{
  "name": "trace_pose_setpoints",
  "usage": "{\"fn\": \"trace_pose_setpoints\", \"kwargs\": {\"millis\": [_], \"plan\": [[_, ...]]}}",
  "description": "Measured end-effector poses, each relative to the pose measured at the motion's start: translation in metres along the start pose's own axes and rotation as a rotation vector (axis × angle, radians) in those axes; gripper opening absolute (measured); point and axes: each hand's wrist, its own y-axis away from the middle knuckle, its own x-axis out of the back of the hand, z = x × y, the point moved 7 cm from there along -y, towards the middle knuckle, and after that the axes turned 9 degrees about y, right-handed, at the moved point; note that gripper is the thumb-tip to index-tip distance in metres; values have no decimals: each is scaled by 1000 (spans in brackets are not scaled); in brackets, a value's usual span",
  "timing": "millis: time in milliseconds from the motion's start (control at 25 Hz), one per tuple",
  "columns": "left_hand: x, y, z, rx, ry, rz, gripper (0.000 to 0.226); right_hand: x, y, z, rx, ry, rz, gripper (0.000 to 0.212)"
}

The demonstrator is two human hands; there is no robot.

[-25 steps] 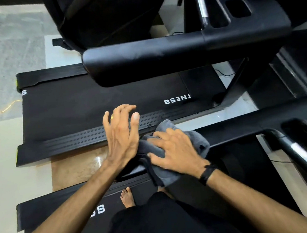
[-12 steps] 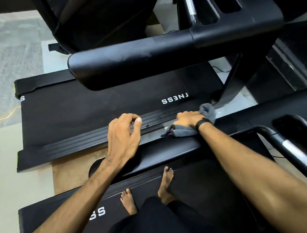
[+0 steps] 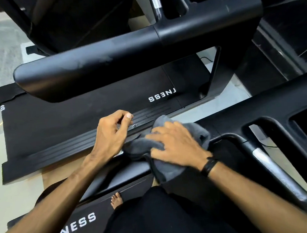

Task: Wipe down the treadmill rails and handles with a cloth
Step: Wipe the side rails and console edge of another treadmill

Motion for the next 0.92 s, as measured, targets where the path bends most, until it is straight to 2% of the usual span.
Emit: {"fn": "trace_pose_setpoints", "kwargs": {"millis": [120,240,400,480,600,680,800,920], "plan": [[-19,3,3,26,-7,-46,34,-1,2,96,-196,90,-163,60],[-14,8,3,69,105,24,37,-20,-15,157,-359,78,-366,46],[-2,8,-9,154,113,24,43,-55,-51,142,-351,-39,-698,58],[-5,5,-19,219,79,-21,47,-66,-64,100,-278,-59,-757,55],[-27,-7,-21,238,59,-125,52,-57,-74,37,-208,-49,-635,52],[-45,-15,-19,223,42,-197,54,-39,-69,9,-144,-5,-417,47],[-71,-24,-15,196,0,-317,66,-12,-38,0,-135,-18,-129,45],[-90,-21,-12,192,-16,-432,72,-1,0,9,-181,2,1,42]]}}
